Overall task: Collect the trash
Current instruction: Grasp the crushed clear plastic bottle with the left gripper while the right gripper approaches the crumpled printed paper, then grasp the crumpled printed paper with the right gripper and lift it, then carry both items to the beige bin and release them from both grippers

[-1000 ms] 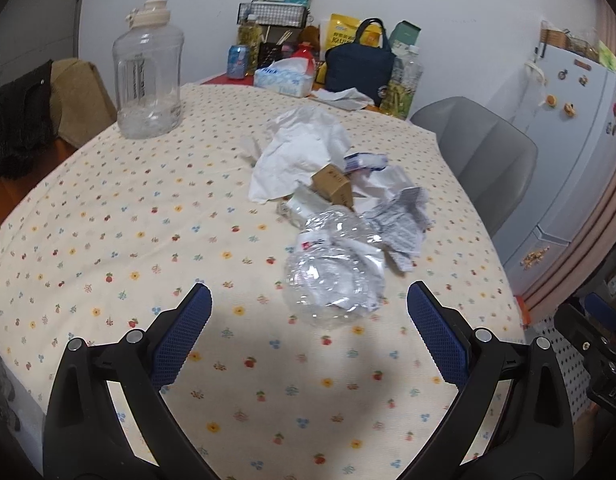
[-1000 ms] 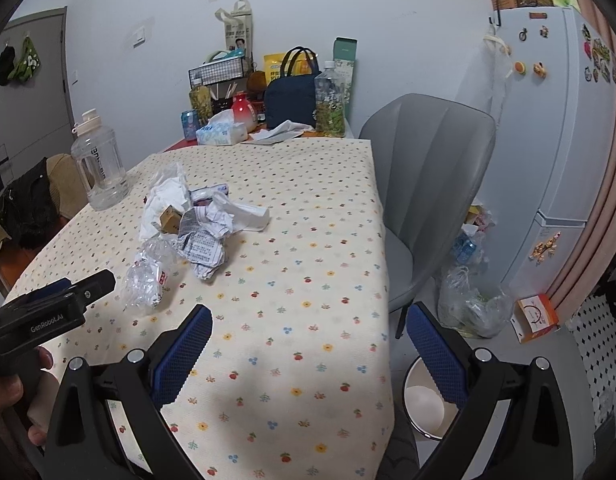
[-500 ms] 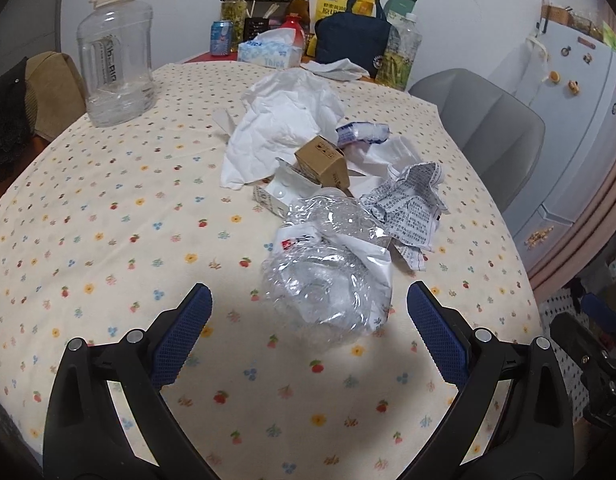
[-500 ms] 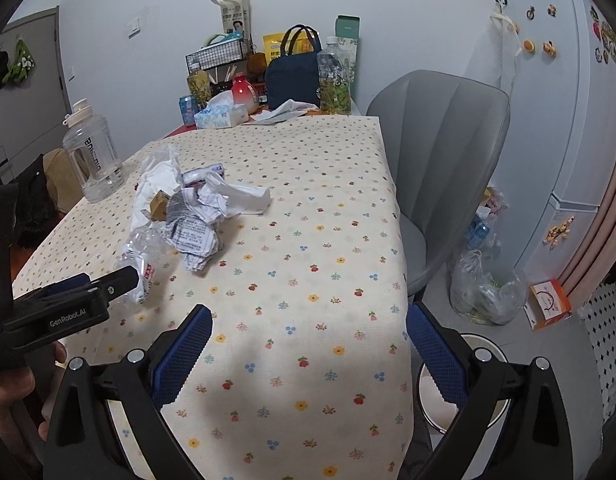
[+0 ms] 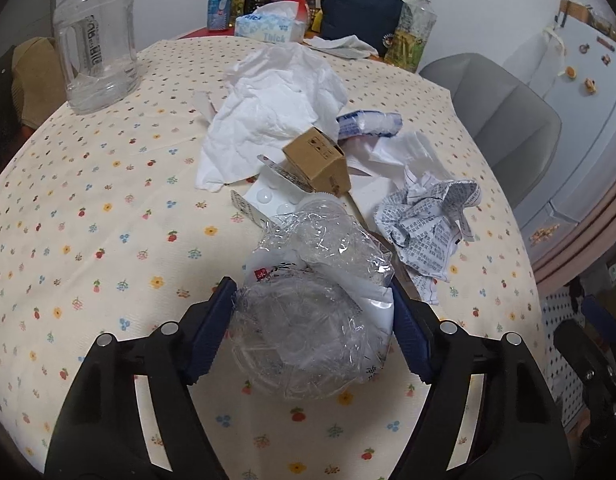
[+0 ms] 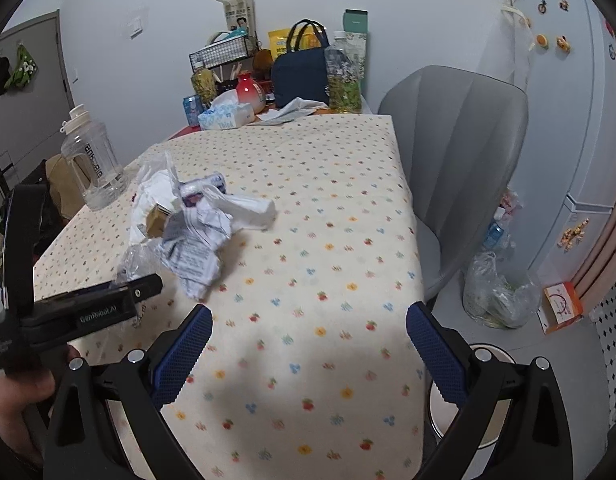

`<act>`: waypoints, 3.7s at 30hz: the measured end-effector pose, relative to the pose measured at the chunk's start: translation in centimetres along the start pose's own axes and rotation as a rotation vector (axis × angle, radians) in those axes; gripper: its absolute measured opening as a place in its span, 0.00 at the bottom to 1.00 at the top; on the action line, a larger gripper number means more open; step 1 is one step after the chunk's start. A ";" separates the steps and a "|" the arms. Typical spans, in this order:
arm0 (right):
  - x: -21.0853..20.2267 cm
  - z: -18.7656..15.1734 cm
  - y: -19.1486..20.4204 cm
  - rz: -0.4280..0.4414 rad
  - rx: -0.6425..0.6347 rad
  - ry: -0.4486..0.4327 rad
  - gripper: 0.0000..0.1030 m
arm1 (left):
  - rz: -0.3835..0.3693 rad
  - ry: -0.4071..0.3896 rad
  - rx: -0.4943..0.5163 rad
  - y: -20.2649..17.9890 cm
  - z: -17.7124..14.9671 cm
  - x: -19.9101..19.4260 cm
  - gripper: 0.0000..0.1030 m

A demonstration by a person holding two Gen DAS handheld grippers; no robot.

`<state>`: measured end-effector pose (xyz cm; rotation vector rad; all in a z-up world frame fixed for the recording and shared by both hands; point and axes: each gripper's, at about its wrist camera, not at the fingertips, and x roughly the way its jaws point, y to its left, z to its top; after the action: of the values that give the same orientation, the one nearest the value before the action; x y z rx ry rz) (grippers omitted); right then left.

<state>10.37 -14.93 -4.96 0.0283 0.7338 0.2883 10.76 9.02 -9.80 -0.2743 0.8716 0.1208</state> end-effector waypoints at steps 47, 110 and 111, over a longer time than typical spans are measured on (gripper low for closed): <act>3.6 2.9 7.5 0.195 -0.111 0.049 0.12 | 0.016 -0.172 -0.147 7.2 0.7 -6.0 0.72; -2.7 -10.2 -30.5 -0.275 0.504 0.034 0.67 | -0.251 0.008 0.474 -31.5 -2.2 2.0 0.72; -3.2 -10.4 -30.9 -0.278 0.517 0.029 0.69 | -0.254 0.014 0.483 -31.9 -2.4 2.2 0.72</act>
<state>8.89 -46.25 -14.49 0.4092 0.8147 -0.1724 17.27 -22.28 -6.95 0.0684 0.8453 -0.3262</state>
